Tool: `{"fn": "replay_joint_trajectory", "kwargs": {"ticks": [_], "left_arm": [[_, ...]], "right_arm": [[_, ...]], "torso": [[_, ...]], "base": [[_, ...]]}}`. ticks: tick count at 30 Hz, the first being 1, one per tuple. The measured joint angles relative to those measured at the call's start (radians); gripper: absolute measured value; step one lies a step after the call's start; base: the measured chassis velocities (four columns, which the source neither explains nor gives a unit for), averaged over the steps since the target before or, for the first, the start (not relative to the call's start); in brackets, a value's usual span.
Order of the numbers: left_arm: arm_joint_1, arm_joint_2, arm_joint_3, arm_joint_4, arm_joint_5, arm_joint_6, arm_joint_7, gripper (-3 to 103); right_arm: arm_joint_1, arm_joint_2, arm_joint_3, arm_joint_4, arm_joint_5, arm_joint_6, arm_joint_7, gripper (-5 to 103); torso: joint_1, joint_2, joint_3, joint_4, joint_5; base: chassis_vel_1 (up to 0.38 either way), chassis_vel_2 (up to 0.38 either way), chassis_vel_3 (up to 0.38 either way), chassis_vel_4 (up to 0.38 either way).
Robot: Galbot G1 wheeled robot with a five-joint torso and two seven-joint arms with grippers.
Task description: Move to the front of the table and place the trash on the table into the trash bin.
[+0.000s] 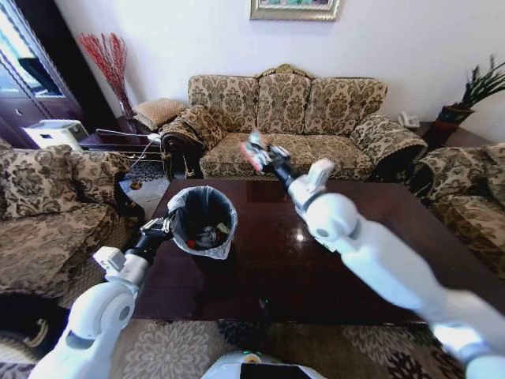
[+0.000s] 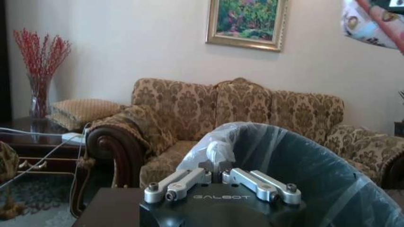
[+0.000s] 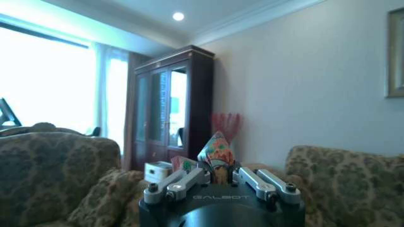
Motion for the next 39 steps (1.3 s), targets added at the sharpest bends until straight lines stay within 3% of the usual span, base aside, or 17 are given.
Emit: {"fn": "replay_joint_trajectory", "kwargs": {"ticks": [4, 8, 14, 16, 19, 23, 27, 29, 34, 39], "left_arm": [[-0.003, 0.003, 0.001, -0.007, -0.003, 0.003, -0.001, 3], [-0.001, 0.003, -0.002, -0.008, -0.003, 0.004, -0.002, 3], [0.000, -0.006, 0.001, -0.019, -0.004, 0.005, -0.004, 3], [-0.001, -0.005, 0.002, -0.019, -0.004, 0.005, -0.004, 3], [0.000, -0.004, 0.002, -0.021, -0.005, 0.005, -0.004, 3], [-0.001, -0.009, 0.002, -0.021, -0.005, 0.005, -0.004, 3], [-0.003, -0.015, 0.001, -0.027, -0.005, 0.005, -0.002, 3], [-0.003, -0.016, 0.001, -0.027, -0.005, 0.005, -0.002, 3], [-0.003, -0.021, -0.001, -0.031, -0.005, 0.005, -0.001, 3], [0.000, -0.024, -0.002, -0.038, -0.004, 0.005, -0.001, 3]], "right_arm": [[0.021, 0.028, -0.122, -0.003, -0.020, 0.002, -0.002, 9], [-0.006, 0.010, -0.188, 0.002, -0.072, -0.008, -0.056, 6], [-0.042, 0.030, -0.239, -0.049, -0.171, -0.004, -0.089, 30], [-0.042, 0.040, -0.243, -0.057, -0.176, -0.003, -0.092, 30], [-0.034, 0.064, -0.244, -0.081, -0.181, -0.001, -0.096, 46], [-0.022, 0.083, -0.242, -0.102, -0.181, 0.001, -0.097, 57], [-0.014, 0.091, -0.241, -0.116, -0.182, 0.003, -0.097, 79], [-0.013, 0.091, -0.241, -0.116, -0.181, 0.003, -0.096, 79], [-0.012, 0.081, -0.239, -0.112, -0.180, 0.003, -0.094, 98], [-0.014, 0.073, -0.215, -0.108, -0.180, 0.006, -0.075, 100]], "torso": [[0.000, 0.000, 0.000, 0.0003, 0.0002], [0.000, 0.000, 0.000, 0.0000, 0.0000], [0.000, 0.000, 0.000, -0.0002, 0.0004], [0.000, 0.000, 0.000, -0.0001, 0.0001], [0.000, 0.000, 0.000, 0.0000, -0.0001], [0.000, 0.000, 0.000, 0.0001, 0.0000], [0.000, 0.000, 0.000, 0.0000, 0.0001], [0.000, 0.000, 0.000, 0.0000, 0.0002], [0.000, 0.000, 0.000, 0.0000, 0.0002], [0.000, 0.000, 0.000, 0.0001, 0.0002]], "base": [[0.000, 0.000, 0.000, 0.000], [0.000, 0.000, 0.000, 0.000], [0.000, 0.000, 0.000, 0.000], [0.000, 0.000, 0.000, 0.000], [0.000, 0.000, 0.000, 0.000], [0.000, 0.000, 0.000, 0.000], [0.000, 0.000, 0.000, 0.000], [0.000, 0.000, 0.000, 0.000], [0.000, 0.000, 0.000, 0.000], [0.000, 0.000, 0.000, 0.000]]}}
